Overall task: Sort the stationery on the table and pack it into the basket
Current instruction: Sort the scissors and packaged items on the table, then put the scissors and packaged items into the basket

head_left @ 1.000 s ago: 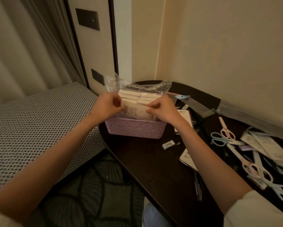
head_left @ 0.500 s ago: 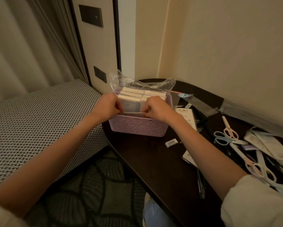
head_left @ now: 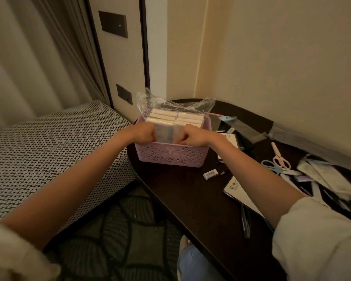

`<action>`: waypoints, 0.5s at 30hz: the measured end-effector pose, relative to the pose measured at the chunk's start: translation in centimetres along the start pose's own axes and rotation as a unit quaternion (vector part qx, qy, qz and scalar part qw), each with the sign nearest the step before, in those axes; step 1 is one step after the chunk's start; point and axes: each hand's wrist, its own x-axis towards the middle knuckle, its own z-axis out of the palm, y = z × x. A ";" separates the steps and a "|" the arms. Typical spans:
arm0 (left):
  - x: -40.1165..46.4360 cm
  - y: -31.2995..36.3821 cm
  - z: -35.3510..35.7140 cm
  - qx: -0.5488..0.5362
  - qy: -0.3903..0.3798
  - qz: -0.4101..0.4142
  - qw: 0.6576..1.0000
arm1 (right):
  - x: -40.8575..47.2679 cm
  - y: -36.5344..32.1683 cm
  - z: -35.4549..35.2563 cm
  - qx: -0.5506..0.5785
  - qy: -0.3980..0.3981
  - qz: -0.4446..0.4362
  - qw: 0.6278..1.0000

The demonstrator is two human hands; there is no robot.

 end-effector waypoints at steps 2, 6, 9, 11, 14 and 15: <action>0.0 0.4 0.2 -0.005 0.000 -0.004 1.000 | -0.2 0.1 -0.1 0.015 0.006 0.010 1.000; -0.2 0.6 0.7 -0.018 0.068 0.014 0.997 | -2.2 -0.4 -1.5 0.106 0.083 0.011 0.991; -0.6 1.4 1.8 -0.035 0.199 0.038 0.979 | -5.2 0.3 -2.8 0.096 0.212 0.014 0.972; -1.2 2.6 2.5 -0.060 0.277 0.058 0.957 | -7.6 1.4 -3.2 0.067 0.298 0.024 0.952; -2.1 5.5 3.5 -0.113 0.319 0.100 0.935 | -11.6 3.3 -3.1 0.077 0.343 0.061 0.934; -2.4 6.6 3.8 -0.128 0.320 0.120 0.931 | -12.9 3.9 -2.8 0.076 0.340 0.078 0.934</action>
